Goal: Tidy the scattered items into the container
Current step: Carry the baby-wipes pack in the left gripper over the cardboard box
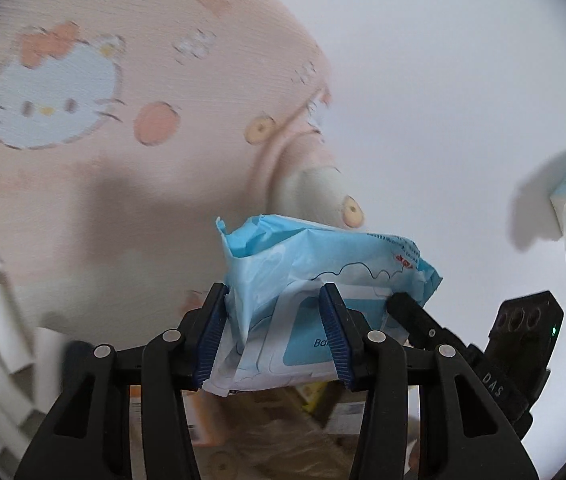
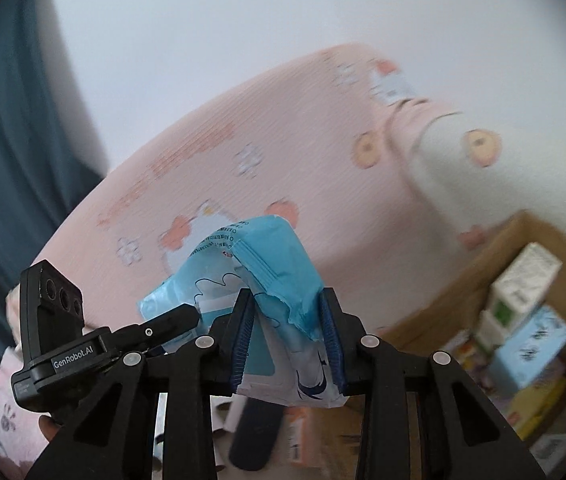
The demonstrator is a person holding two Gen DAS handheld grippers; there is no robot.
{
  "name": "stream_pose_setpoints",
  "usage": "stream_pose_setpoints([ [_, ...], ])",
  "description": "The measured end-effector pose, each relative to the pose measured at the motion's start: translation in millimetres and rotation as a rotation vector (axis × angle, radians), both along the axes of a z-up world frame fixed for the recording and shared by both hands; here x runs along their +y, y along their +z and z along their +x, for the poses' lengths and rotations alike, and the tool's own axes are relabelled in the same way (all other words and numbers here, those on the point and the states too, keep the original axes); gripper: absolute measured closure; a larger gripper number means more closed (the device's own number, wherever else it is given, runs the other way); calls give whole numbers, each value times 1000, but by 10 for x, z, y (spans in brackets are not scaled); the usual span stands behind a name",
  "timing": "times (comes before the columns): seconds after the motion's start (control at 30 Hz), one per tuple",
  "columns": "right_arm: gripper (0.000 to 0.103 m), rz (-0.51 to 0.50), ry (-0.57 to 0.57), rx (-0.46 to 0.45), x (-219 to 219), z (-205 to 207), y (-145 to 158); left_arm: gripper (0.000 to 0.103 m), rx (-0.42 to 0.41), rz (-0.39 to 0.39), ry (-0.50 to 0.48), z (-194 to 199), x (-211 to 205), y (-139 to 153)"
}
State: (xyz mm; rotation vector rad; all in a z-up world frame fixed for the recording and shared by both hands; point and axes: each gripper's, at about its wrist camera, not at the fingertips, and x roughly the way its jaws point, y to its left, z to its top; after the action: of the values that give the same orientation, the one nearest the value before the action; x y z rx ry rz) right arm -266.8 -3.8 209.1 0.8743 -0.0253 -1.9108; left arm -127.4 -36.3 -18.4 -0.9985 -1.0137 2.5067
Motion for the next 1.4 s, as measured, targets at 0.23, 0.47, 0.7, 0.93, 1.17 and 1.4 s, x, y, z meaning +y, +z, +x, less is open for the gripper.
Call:
stream_pose_setpoints([
  [0.23, 72, 53, -133, -14, 467, -296, -45, 52, -16, 5, -123, -371, 492, -111],
  [0.47, 72, 141, -203, -40, 777, -504, -105, 52, -29, 11, -207, -601, 896, -204],
  [0.7, 72, 212, -228, -103, 1081, -658, -115, 54, -32, 38, -277, -641, 1208, -302],
  [0.93, 72, 340, -208, -155, 1122, -930, -150, 54, -86, 40, -295, -628, 1440, -471],
  [1.17, 72, 524, -190, -165, 1162, -1089, -251, 56, -215, 130, -326, -748, 1630, -693],
  [1.4, 73, 729, -174, -230, 1209, -1355, -506, 56, -278, 97, -364, -801, 1897, -766],
])
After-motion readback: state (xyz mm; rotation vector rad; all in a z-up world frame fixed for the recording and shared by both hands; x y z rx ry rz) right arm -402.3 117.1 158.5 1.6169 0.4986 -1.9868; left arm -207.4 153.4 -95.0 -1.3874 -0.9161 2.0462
